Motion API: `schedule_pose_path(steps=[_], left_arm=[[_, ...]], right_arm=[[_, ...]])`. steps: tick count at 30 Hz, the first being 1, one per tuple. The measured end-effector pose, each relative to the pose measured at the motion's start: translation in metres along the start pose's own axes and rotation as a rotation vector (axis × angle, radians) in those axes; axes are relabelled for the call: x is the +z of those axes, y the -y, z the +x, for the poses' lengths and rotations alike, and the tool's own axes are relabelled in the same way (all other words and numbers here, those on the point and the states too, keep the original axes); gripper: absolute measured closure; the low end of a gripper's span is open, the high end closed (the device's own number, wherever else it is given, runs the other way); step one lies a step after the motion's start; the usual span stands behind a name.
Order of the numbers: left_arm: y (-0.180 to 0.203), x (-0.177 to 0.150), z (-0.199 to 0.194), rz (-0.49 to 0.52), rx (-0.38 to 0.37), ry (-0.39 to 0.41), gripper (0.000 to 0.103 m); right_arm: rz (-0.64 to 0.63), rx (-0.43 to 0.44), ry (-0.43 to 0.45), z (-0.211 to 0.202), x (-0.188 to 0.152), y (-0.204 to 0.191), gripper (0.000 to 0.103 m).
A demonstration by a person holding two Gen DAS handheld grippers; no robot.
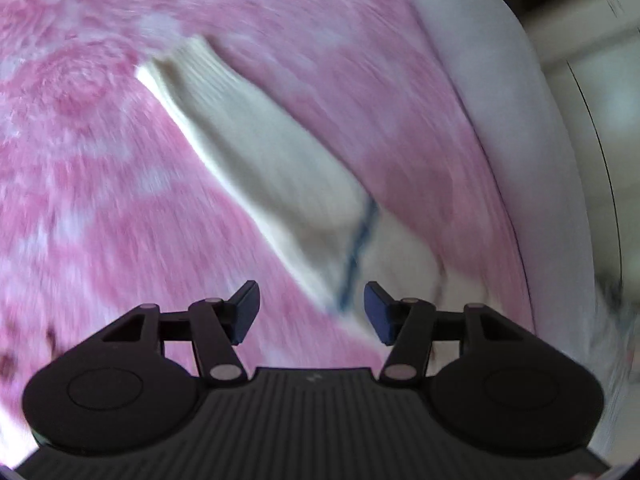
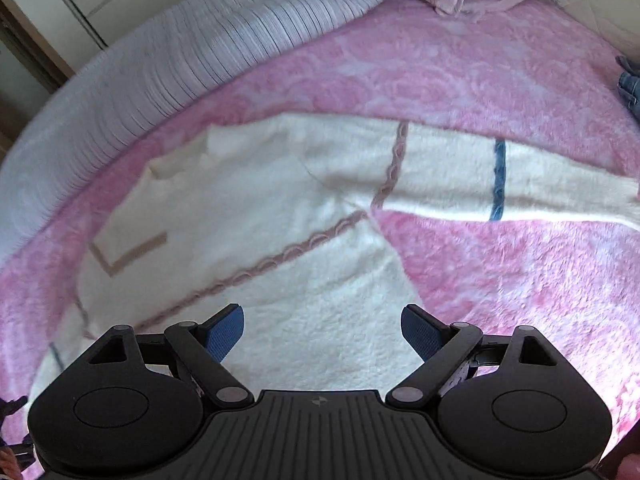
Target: Fold clothes
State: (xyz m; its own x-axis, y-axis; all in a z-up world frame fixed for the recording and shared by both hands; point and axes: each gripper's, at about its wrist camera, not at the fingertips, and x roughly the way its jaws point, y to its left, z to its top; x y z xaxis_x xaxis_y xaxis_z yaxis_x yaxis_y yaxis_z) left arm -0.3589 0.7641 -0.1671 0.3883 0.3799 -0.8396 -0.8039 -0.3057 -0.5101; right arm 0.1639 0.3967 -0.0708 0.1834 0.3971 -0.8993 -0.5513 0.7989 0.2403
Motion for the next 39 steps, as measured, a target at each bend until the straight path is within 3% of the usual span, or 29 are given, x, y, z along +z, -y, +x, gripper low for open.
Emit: schedule_pose_path(steps=[4,12,15,17,18,22,25,29,31,32,34,36,39], left_arm=[[-0.028,0.03,0.019,-0.093,-0.001,0.067,0.053],[-0.053,0.046,0.038,-0.13,0.033,0.172,0.06],[-0.052,0.045,0.044,-0.104,0.039,0.223,0.074],[-0.051,0.044,0.045,-0.083,0.056,0.238,0.092],[-0.049,0.043,0.044,-0.072,0.059,0.242,0.095],[-0.01,0.031,0.015,0.103,0.002,0.296,0.098],[0.05,0.0,-0.019,0.332,-0.144,0.296,0.099],[0.14,-0.082,-0.053,0.614,-0.436,0.18,0.098],[0.172,-0.132,-0.048,0.705,-0.546,0.051,0.094],[0.184,-0.158,-0.04,0.738,-0.587,-0.031,0.087],[0.197,-0.203,-0.016,0.778,-0.592,-0.186,0.085],[0.201,-0.239,0.009,0.812,-0.523,-0.311,0.085],[0.189,-0.252,0.02,0.832,-0.426,-0.343,0.086]], right_arm=[[0.011,-0.041,-0.002,0.024,-0.001,-0.006,0.014],[-0.039,-0.069,-0.001,0.055,0.008,-0.017,0.014],[-0.074,-0.073,-0.001,0.061,0.008,-0.02,0.014],[-0.079,-0.071,-0.001,0.065,0.009,-0.017,0.014],[-0.076,-0.068,-0.001,0.066,0.009,-0.014,0.014],[-0.084,-0.073,0.023,0.065,0.011,0.0,0.015],[-0.101,-0.097,0.046,0.06,0.015,0.017,0.021],[-0.086,-0.123,0.066,0.053,0.023,0.047,0.025],[-0.065,-0.126,0.08,0.05,0.028,0.06,0.026],[-0.053,-0.126,0.089,0.048,0.031,0.066,0.026],[-0.033,-0.123,0.099,0.046,0.038,0.077,0.026],[-0.016,-0.115,0.097,0.045,0.043,0.085,0.026],[0.012,-0.051,0.081,0.051,0.045,0.088,0.026]])
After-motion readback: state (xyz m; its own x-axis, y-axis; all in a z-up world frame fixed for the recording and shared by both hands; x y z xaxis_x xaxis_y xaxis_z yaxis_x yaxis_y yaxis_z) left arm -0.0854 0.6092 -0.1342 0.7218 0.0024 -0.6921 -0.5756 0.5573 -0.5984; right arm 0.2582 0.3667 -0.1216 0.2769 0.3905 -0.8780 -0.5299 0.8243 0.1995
